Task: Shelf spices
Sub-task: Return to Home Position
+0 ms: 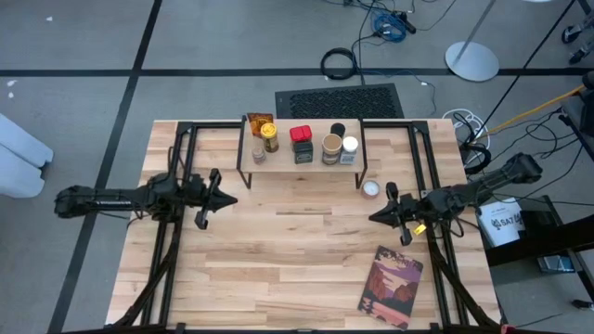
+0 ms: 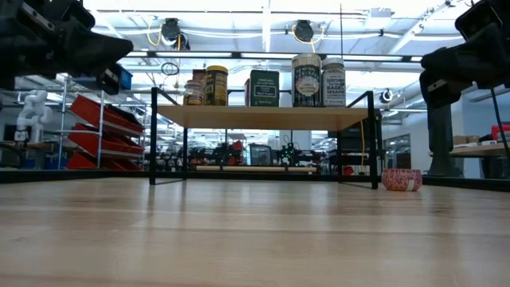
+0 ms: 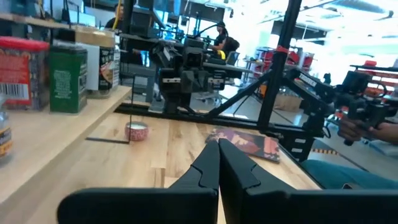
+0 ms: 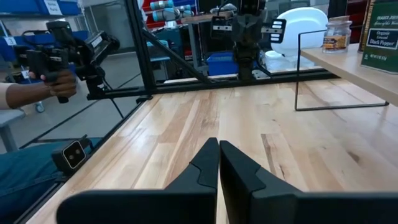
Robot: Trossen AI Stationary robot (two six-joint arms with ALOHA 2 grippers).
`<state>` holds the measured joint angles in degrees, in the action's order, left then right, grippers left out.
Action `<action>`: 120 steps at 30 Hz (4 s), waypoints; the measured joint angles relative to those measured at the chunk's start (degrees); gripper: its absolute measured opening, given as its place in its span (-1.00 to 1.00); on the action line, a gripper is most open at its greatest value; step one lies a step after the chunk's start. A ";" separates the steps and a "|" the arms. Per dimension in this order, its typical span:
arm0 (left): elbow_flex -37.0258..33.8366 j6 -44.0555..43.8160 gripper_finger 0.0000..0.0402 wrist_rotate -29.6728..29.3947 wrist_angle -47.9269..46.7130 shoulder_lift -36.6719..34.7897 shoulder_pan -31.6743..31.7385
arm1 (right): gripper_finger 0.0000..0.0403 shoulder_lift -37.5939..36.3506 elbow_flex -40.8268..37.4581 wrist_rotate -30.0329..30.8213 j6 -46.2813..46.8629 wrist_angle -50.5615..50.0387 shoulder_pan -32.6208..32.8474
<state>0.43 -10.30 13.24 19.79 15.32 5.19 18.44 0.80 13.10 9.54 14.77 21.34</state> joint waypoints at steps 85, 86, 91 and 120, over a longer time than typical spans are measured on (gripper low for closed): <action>0.02 13.72 -0.97 -11.44 -19.10 -11.68 -3.85 | -1.00 -18.17 0.02 -14.29 -11.15 -14.37 -16.16; 0.02 13.70 -0.97 -11.44 -19.10 -11.68 -3.85 | -1.00 -18.17 0.02 -14.29 -11.14 -14.36 -16.17; 0.02 13.66 -0.96 -11.44 -19.11 -11.68 -3.85 | -1.00 -18.17 0.02 -14.32 -11.10 -14.33 -16.17; 0.02 14.14 -0.96 -10.82 -19.17 -11.68 -3.85 | -1.00 -18.17 0.04 -13.08 -8.70 -14.44 -16.17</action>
<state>0.45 3.84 2.42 0.62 3.64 1.34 0.27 0.84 0.02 0.84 0.34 5.17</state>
